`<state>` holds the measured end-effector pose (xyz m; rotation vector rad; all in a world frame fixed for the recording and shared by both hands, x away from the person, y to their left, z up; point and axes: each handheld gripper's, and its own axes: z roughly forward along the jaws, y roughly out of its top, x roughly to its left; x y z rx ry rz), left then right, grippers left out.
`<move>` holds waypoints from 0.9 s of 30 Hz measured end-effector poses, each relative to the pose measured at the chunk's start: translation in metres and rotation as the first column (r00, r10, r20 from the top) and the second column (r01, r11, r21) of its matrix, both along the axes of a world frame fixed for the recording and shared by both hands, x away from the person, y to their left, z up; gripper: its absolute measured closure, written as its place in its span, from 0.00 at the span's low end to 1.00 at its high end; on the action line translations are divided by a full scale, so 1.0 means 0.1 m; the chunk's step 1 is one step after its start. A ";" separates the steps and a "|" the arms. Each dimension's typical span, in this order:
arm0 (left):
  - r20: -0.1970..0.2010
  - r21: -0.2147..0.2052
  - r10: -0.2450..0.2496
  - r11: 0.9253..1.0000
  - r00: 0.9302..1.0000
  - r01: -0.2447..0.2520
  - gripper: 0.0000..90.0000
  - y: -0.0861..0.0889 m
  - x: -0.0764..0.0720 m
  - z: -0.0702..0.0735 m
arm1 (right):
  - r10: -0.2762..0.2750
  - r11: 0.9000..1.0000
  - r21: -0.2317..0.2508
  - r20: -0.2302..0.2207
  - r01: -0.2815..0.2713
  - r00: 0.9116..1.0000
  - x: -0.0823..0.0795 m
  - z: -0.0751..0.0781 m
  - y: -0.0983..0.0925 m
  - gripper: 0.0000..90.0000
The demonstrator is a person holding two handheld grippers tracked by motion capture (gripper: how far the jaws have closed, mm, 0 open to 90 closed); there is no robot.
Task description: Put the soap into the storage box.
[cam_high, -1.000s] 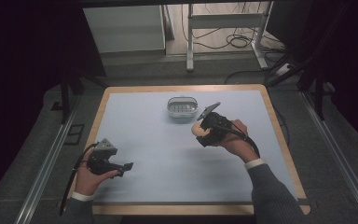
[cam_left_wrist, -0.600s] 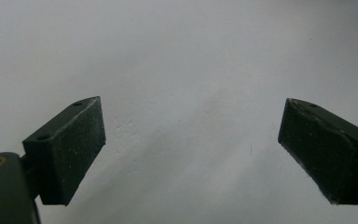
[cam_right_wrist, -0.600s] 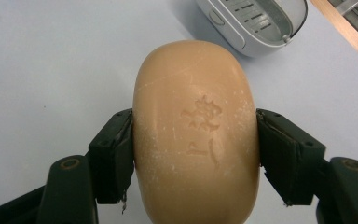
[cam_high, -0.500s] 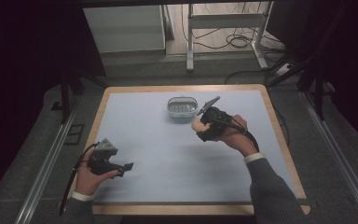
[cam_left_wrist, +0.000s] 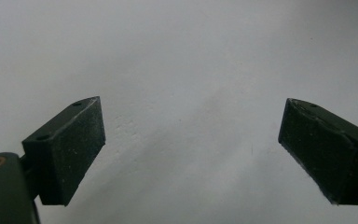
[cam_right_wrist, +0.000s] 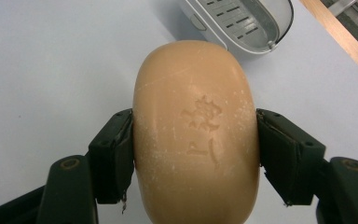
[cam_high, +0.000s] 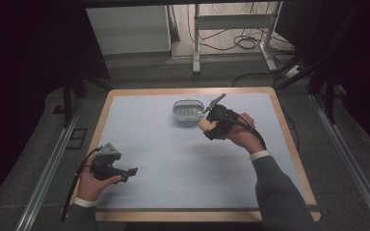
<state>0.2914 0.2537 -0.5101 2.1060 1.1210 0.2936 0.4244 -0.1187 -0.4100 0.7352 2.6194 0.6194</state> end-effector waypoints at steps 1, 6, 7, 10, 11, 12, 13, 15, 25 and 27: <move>0.000 0.000 0.001 1.000 1.000 -0.001 0.08 0.00 0.00 0.00 | 0.003 1.000 0.002 -0.001 -0.003 1.000 0.01 0.00 0.00 0.36; 0.000 -0.003 0.002 1.000 1.000 -0.002 0.08 0.02 0.00 0.00 | 0.009 1.000 -0.003 -0.003 -0.009 1.000 0.09 0.00 0.03 0.36; 0.000 -0.004 0.003 1.000 1.000 -0.003 0.08 0.02 0.00 0.00 | 0.009 1.000 -0.003 -0.002 -0.009 1.000 0.11 0.00 0.03 0.36; 0.000 -0.006 0.004 1.000 1.000 -0.004 0.08 0.03 0.00 0.00 | 0.007 1.000 -0.001 -0.003 -0.007 1.000 0.14 0.01 0.05 0.36; -0.001 -0.005 0.004 1.000 1.000 -0.004 0.08 0.03 0.00 0.00 | 0.004 1.000 0.001 -0.004 -0.004 1.000 0.16 0.01 0.05 0.36; -0.001 -0.006 0.005 1.000 1.000 -0.005 0.08 0.03 0.00 0.00 | 0.005 1.000 -0.002 -0.004 -0.005 1.000 0.17 0.02 0.05 0.36; 0.001 -0.008 0.005 1.000 1.000 -0.005 0.08 0.03 0.00 0.00 | 0.003 1.000 -0.001 -0.004 -0.003 1.000 0.18 0.02 0.05 0.36; -0.001 -0.009 0.004 1.000 1.000 -0.004 0.08 0.03 0.00 0.00 | 0.003 1.000 -0.002 -0.005 -0.003 1.000 0.21 0.03 0.06 0.36; 0.001 -0.009 0.006 1.000 1.000 -0.006 0.08 0.04 0.00 0.01 | -0.010 1.000 -0.006 -0.011 0.010 1.000 0.34 0.11 0.06 0.36; 0.001 -0.010 0.005 1.000 1.000 -0.005 0.08 0.03 0.00 0.00 | -0.007 1.000 -0.001 -0.009 0.007 1.000 0.37 0.12 0.05 0.36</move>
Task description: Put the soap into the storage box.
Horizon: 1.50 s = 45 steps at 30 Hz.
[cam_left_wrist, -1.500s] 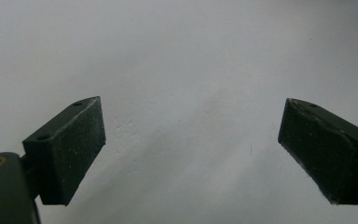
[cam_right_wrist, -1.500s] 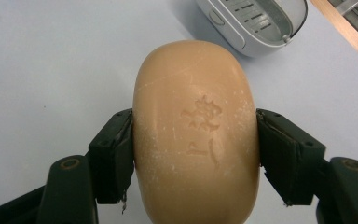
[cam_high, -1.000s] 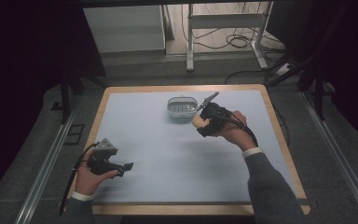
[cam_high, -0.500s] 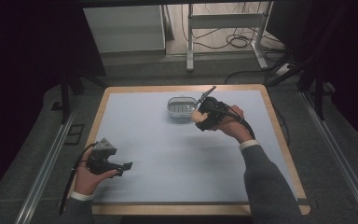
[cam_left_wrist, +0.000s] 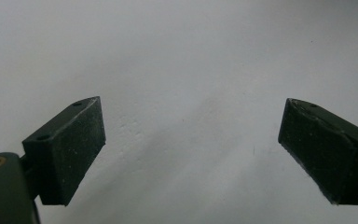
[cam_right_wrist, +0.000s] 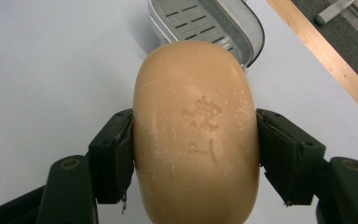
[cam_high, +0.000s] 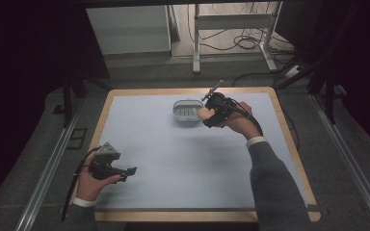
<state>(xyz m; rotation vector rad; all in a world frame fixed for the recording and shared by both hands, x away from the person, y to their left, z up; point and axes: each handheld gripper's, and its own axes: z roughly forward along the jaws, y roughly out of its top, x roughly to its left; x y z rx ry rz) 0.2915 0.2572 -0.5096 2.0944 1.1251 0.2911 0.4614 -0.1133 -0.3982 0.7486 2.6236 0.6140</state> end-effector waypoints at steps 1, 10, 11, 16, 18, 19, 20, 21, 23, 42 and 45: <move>0.000 0.000 0.000 1.000 1.000 0.000 0.08 0.00 0.00 0.00 | 0.003 1.000 -0.001 0.002 -0.003 1.000 0.01 0.00 0.00 0.36; -0.002 0.001 -0.003 1.000 1.000 0.003 0.08 0.00 0.00 0.00 | -0.013 1.000 -0.001 -0.006 0.013 1.000 0.09 0.02 0.00 0.36; 0.000 -0.001 -0.001 1.000 1.000 0.001 0.08 0.00 0.00 0.00 | -0.013 1.000 -0.002 -0.005 0.013 1.000 0.10 0.02 0.01 0.36; 0.000 -0.001 -0.001 1.000 1.000 0.001 0.08 0.00 0.00 0.00 | -0.017 1.000 0.005 -0.003 0.017 1.000 0.16 0.01 0.02 0.36; -0.003 0.005 -0.005 1.000 1.000 0.005 0.08 -0.01 0.00 0.00 | -0.021 1.000 0.003 -0.007 0.021 1.000 0.17 0.00 0.02 0.36; -0.003 0.005 -0.005 1.000 1.000 0.005 0.08 -0.01 0.00 0.00 | -0.019 1.000 -0.003 -0.005 0.019 1.000 0.19 -0.01 0.03 0.36; -0.001 0.003 -0.005 1.000 1.000 0.005 0.08 -0.01 0.01 -0.01 | -0.022 1.000 -0.003 -0.008 0.022 1.000 0.20 -0.01 0.03 0.36; -0.002 0.004 -0.006 1.000 1.000 0.006 0.08 -0.01 0.00 -0.01 | -0.022 1.000 -0.003 -0.009 0.022 1.000 0.21 -0.02 0.04 0.36; -0.001 0.003 -0.006 1.000 1.000 0.006 0.08 -0.01 0.00 -0.01 | -0.024 1.000 -0.005 -0.010 0.024 1.000 0.23 -0.02 0.04 0.36; -0.002 0.000 -0.005 1.000 1.000 0.005 0.08 -0.01 0.01 -0.01 | -0.012 1.000 -0.008 -0.016 0.012 1.000 0.35 -0.10 0.11 0.36; -0.001 0.002 -0.006 1.000 1.000 0.006 0.08 -0.01 0.01 -0.01 | -0.006 1.000 -0.008 -0.016 0.006 1.000 0.37 -0.11 0.12 0.36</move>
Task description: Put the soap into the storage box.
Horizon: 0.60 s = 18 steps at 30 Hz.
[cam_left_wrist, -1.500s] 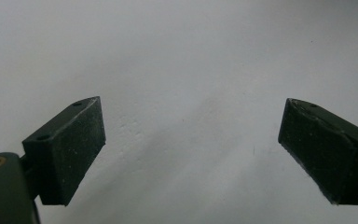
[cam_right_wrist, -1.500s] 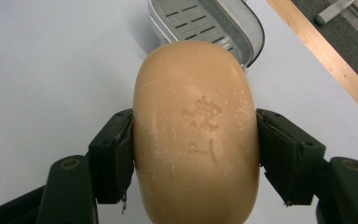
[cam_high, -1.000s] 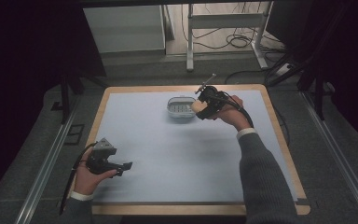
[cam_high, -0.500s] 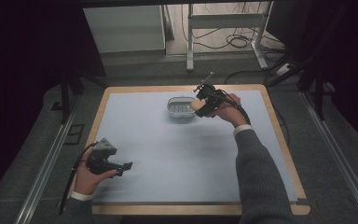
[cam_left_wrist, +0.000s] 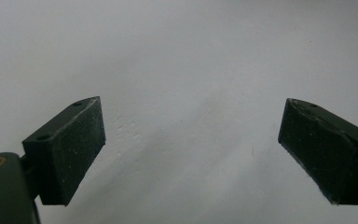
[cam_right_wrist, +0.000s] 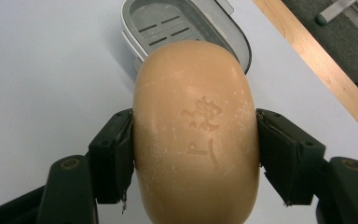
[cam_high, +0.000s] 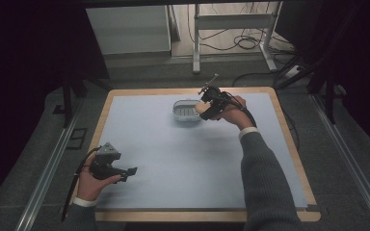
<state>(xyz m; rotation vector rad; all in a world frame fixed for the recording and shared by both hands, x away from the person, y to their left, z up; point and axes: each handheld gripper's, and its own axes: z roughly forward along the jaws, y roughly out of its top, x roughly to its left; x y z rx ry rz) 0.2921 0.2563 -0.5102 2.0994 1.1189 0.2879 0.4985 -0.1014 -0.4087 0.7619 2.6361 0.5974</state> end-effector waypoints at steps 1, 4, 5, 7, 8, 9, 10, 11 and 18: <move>-0.001 0.000 0.000 1.000 1.000 0.000 0.08 0.00 0.00 0.00 | -0.003 1.000 0.000 0.000 0.003 1.000 0.01 0.00 0.01 0.36; -0.001 0.000 0.000 1.000 1.000 0.000 0.08 0.00 0.00 0.00 | 0.001 1.000 0.000 0.000 -0.001 1.000 0.03 0.00 0.02 0.36; -0.001 0.000 0.000 1.000 1.000 0.000 0.08 0.00 0.00 0.00 | 0.000 1.000 0.002 0.000 0.000 1.000 0.04 -0.01 0.02 0.36; -0.002 0.000 -0.001 1.000 1.000 0.001 0.08 0.00 0.00 0.00 | 0.002 1.000 0.000 -0.006 -0.002 1.000 0.05 -0.01 0.04 0.36; -0.002 0.000 0.000 1.000 1.000 0.000 0.08 0.00 0.00 0.00 | 0.004 1.000 -0.005 -0.005 -0.004 1.000 0.07 -0.02 0.05 0.36; -0.002 0.000 0.000 1.000 1.000 0.000 0.08 0.00 0.00 0.00 | 0.001 1.000 -0.010 -0.007 -0.001 1.000 0.07 -0.02 0.06 0.36; -0.002 0.000 0.000 1.000 1.000 0.000 0.08 0.01 0.00 0.00 | 0.005 1.000 -0.012 -0.008 -0.005 1.000 0.08 -0.03 0.07 0.36; -0.002 -0.001 0.000 1.000 1.000 0.000 0.08 0.01 0.00 0.00 | 0.005 1.000 -0.011 -0.007 -0.005 1.000 0.09 -0.03 0.08 0.36; -0.001 -0.005 -0.001 1.000 1.000 0.001 0.08 0.01 0.00 0.00 | 0.022 1.000 -0.013 -0.012 -0.022 1.000 0.15 -0.04 0.16 0.36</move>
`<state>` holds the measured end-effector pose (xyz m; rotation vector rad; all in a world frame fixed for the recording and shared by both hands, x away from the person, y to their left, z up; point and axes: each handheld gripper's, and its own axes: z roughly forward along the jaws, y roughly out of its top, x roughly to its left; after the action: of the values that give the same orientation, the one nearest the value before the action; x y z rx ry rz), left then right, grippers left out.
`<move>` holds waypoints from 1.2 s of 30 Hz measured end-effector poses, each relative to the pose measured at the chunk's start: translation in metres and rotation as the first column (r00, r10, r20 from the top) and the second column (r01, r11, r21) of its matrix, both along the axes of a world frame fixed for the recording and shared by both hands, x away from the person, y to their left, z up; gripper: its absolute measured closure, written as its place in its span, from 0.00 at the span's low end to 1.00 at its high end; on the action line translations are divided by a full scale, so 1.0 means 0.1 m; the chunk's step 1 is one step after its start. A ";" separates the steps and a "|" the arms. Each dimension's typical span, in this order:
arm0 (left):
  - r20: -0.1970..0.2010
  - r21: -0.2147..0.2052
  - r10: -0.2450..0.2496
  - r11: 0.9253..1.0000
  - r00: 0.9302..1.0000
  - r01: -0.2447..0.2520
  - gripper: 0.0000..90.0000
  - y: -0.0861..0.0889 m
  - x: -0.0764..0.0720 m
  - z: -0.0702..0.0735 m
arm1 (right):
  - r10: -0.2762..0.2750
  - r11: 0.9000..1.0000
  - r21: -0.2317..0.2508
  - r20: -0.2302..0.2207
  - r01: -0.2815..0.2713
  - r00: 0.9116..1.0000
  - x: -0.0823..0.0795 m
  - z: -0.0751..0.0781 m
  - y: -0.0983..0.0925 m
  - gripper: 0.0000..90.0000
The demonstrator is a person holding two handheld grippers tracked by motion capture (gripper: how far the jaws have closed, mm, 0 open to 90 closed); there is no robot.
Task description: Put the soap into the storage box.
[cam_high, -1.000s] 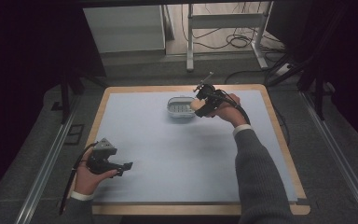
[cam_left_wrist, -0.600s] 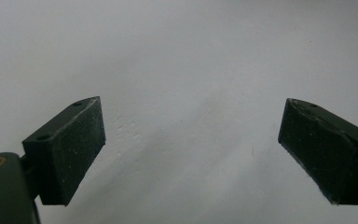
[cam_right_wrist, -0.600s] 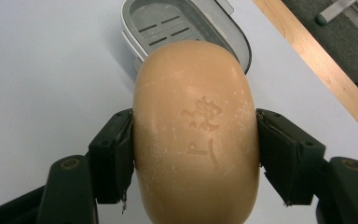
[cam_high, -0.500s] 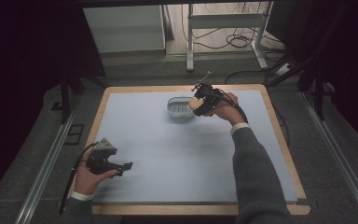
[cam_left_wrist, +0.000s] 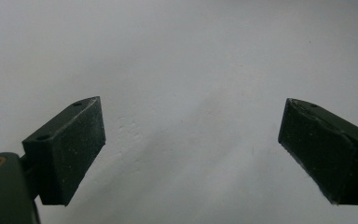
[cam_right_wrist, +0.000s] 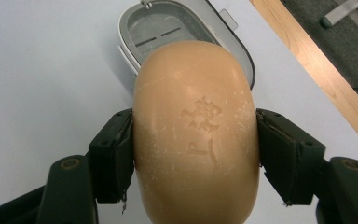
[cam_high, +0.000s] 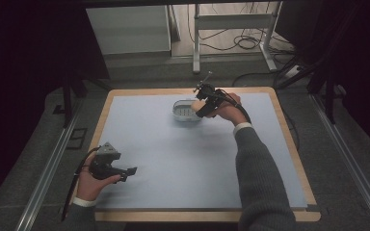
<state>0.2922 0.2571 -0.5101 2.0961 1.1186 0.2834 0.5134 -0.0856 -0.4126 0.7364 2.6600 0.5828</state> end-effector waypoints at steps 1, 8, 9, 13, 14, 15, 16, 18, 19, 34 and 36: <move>0.000 -0.001 0.000 1.000 1.000 0.000 0.08 0.00 0.00 0.00 | 0.002 1.000 0.000 0.000 -0.002 1.000 0.01 0.00 0.01 0.36; 0.000 0.000 0.002 1.000 1.000 -0.002 0.08 0.00 0.00 0.00 | 0.005 1.000 -0.006 -0.004 -0.005 1.000 0.08 -0.06 0.05 0.36; 0.001 0.000 0.003 1.000 1.000 -0.003 0.08 0.00 0.00 0.00 | 0.006 1.000 -0.006 -0.006 -0.006 1.000 0.10 -0.06 0.05 0.36; 0.001 -0.002 0.004 1.000 1.000 -0.004 0.08 0.01 0.00 0.00 | 0.015 1.000 -0.005 -0.012 -0.015 1.000 0.14 -0.09 0.07 0.36; 0.001 -0.003 0.004 1.000 1.000 -0.004 0.08 0.01 0.00 0.00 | 0.017 1.000 -0.005 -0.013 -0.017 1.000 0.14 -0.09 0.08 0.36; 0.000 -0.003 0.003 1.000 1.000 -0.003 0.08 0.01 0.00 0.00 | 0.022 1.000 -0.003 -0.014 -0.022 1.000 0.15 -0.10 0.09 0.36; -0.001 -0.004 0.003 1.000 1.000 -0.003 0.08 0.01 0.00 0.00 | 0.028 1.000 -0.004 -0.017 -0.028 0.999 0.15 -0.11 0.10 0.36; -0.001 -0.004 0.004 1.000 1.000 -0.004 0.08 0.02 0.00 0.00 | 0.035 0.999 -0.012 -0.016 -0.035 0.999 0.16 -0.11 0.11 0.36; -0.001 -0.005 0.004 1.000 1.000 -0.004 0.08 0.02 0.00 0.00 | 0.038 0.999 -0.010 -0.017 -0.038 0.999 0.17 -0.12 0.12 0.36; -0.003 -0.017 0.005 1.000 1.000 -0.005 0.09 0.04 0.02 -0.02 | 0.057 0.998 -0.021 -0.025 -0.058 0.998 0.36 -0.12 0.31 0.36; -0.003 -0.020 0.004 1.000 1.000 -0.004 0.09 0.04 0.03 -0.02 | 0.068 0.997 -0.025 -0.026 -0.069 0.997 0.38 -0.12 0.34 0.36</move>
<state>0.2949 0.2615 -0.5121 2.0780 1.1233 0.2700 0.5516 -0.0512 -0.4242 0.6519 2.7196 0.5598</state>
